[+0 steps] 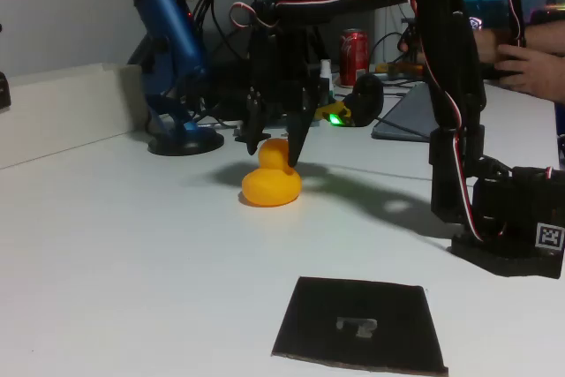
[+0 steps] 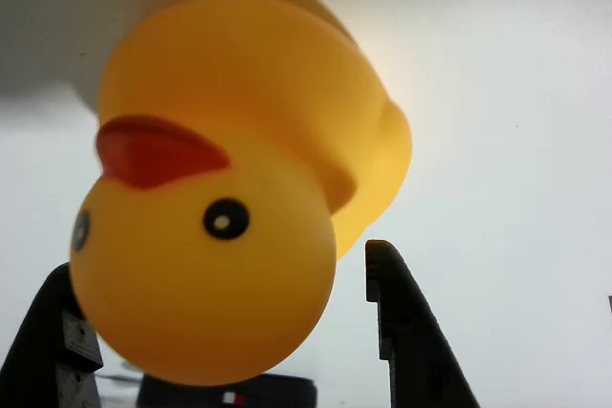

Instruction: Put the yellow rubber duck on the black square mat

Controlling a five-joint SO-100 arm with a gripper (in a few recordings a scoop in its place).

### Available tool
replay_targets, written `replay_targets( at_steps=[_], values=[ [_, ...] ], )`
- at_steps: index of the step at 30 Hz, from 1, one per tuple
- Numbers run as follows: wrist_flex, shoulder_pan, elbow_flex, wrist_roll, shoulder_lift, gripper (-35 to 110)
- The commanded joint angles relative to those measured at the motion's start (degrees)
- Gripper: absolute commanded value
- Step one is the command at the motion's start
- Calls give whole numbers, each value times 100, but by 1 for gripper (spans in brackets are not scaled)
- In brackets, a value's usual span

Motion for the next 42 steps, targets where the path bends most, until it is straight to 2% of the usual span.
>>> replay_targets(
  at_steps=[1, 10, 18, 42],
  values=[
    [18, -70, -114, -26, 132, 32],
    [18, -70, -114, -44, 88, 31],
    [18, -70, -114, -53, 141, 20],
    [18, -62, -123, -53, 141, 19]
  ],
)
